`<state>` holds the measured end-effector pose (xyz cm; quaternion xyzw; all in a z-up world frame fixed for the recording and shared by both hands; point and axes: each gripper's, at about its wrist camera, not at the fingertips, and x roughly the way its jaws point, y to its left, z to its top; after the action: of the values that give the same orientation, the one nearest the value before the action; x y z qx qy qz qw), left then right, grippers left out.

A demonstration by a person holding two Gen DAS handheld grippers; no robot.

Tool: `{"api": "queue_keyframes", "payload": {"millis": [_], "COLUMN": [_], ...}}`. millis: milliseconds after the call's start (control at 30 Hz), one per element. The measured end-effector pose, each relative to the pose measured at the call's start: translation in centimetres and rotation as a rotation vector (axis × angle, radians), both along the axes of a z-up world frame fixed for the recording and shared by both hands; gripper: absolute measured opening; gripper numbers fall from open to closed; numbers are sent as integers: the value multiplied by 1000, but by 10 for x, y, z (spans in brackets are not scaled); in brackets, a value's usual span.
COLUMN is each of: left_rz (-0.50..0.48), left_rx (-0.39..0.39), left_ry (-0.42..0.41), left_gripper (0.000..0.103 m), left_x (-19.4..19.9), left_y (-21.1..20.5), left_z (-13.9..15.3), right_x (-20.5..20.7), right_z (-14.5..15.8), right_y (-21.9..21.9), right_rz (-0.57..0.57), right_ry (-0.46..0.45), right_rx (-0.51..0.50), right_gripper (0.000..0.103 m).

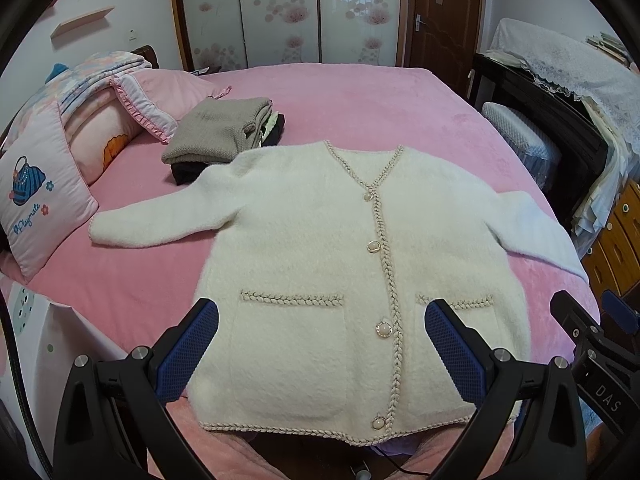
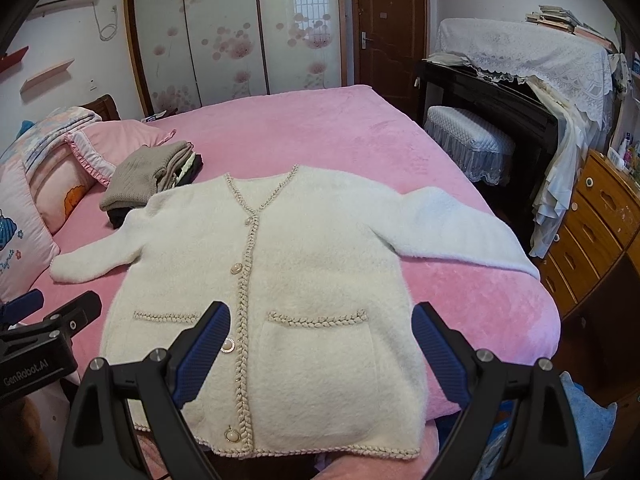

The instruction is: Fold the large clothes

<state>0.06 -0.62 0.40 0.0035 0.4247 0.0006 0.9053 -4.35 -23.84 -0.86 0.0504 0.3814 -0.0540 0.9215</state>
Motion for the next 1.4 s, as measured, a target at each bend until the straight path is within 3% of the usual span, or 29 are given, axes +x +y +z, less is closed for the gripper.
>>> {"api": "queue_keyframes", "payload": {"millis": [1400], "left_rz": [-13], "left_rx": [8], "left_ry": [25], "left_gripper": [103], "left_x": [4], "left_y": [-10], "left_z": [-7], "right_x": [3], "right_z": [-11], "right_y": [-5], "right_rz": [5], "right_ry": [39], "right_rx": [29], "right_gripper": [93]}}
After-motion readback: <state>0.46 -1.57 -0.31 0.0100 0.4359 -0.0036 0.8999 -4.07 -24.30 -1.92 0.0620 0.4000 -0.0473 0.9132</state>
